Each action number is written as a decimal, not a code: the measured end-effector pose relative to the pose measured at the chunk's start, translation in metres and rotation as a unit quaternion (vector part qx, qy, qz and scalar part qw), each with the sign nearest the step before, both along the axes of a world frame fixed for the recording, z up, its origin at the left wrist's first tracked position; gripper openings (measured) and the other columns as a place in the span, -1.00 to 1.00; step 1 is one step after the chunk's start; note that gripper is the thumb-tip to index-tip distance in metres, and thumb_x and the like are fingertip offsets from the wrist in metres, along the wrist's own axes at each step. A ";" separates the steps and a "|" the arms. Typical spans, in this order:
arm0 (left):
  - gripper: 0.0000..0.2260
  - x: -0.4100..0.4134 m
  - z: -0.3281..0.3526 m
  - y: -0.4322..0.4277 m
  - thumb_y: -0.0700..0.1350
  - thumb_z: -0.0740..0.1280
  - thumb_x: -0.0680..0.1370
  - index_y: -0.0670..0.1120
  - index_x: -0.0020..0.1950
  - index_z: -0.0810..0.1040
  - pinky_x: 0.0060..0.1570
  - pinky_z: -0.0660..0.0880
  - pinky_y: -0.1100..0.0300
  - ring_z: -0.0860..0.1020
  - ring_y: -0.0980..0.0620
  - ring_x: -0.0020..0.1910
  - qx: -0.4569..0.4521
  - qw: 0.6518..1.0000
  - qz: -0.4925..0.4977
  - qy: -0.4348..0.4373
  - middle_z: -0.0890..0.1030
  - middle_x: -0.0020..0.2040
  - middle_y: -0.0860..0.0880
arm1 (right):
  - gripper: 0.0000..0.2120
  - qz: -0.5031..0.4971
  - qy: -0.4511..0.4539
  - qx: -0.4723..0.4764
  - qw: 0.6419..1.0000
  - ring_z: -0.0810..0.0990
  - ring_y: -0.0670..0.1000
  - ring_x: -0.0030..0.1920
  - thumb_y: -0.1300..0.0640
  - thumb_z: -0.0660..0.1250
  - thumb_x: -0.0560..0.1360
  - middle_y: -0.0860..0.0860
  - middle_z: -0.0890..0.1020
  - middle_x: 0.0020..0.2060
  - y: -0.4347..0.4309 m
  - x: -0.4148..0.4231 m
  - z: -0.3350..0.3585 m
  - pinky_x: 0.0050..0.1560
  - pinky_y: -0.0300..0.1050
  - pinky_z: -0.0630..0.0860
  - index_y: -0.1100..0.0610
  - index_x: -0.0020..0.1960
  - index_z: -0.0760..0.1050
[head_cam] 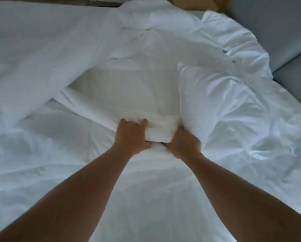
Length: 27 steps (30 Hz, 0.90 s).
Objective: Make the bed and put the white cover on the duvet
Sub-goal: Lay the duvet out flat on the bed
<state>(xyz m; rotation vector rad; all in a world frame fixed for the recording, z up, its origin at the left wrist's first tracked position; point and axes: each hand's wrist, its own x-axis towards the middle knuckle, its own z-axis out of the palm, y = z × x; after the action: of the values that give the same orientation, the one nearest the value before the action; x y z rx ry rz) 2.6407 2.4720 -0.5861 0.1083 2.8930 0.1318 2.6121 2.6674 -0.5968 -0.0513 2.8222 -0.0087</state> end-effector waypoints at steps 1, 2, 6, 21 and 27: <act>-0.29 0.019 0.003 -0.001 0.34 0.30 0.44 0.02 0.49 0.25 0.18 0.31 -0.02 0.60 -0.10 0.07 -0.003 1.000 -0.015 -0.004 0.67 0.01 -0.01 | -0.16 -0.036 -0.009 -0.034 0.999 0.63 0.18 0.16 -0.54 0.23 0.31 0.05 0.65 0.15 -0.003 0.027 0.002 0.06 0.07 0.59 0.05 0.34 0.41; -0.19 0.038 0.006 -0.004 0.33 0.30 0.46 0.00 0.58 0.12 0.19 0.32 -0.02 0.60 -0.10 0.08 -0.011 0.999 -0.030 -0.007 0.67 0.04 -0.01 | -0.18 -0.072 -0.029 -0.060 0.995 0.57 0.17 0.28 -0.52 0.22 0.34 0.03 0.59 0.28 -0.008 0.053 0.004 0.18 0.09 0.56 -0.01 0.41 0.38; -0.01 0.106 0.015 -0.030 0.32 0.31 0.46 0.09 0.63 -0.30 0.21 0.32 -0.01 0.57 -0.08 0.17 -0.049 0.992 -0.101 -0.059 0.61 0.21 -0.01 | 0.08 -0.214 -0.181 -0.174 0.944 0.26 0.15 0.53 -0.53 0.30 0.31 0.01 0.27 0.56 -0.041 0.150 0.017 0.45 0.10 0.32 -0.01 0.63 0.03; -0.44 0.232 0.006 -0.012 -0.07 0.22 0.65 0.21 0.62 0.17 0.28 0.43 0.05 0.53 -0.13 0.31 -0.019 0.964 -0.183 -0.191 0.55 0.37 -0.06 | 0.50 -0.173 -0.393 0.109 0.896 0.23 0.27 0.55 -0.42 0.56 0.19 0.23 0.12 0.59 0.044 0.213 0.047 0.48 0.04 0.27 0.28 0.58 -0.38; -0.33 0.264 -0.012 0.004 -0.08 0.23 0.64 0.15 0.66 -0.03 0.23 0.48 0.00 0.56 -0.16 0.21 -0.017 0.954 -0.201 -0.221 0.59 0.24 -0.11 | -0.06 -0.026 -0.516 0.127 0.847 0.47 0.22 0.38 -0.29 0.52 0.37 0.19 0.40 0.44 0.064 0.268 0.041 0.37 0.02 0.46 0.24 0.52 0.29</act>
<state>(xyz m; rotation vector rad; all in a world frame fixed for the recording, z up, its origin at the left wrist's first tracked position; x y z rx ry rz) 2.9049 2.4758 -0.5984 0.5773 2.3678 0.0268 2.8800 2.7313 -0.5557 0.0739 1.7178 0.2487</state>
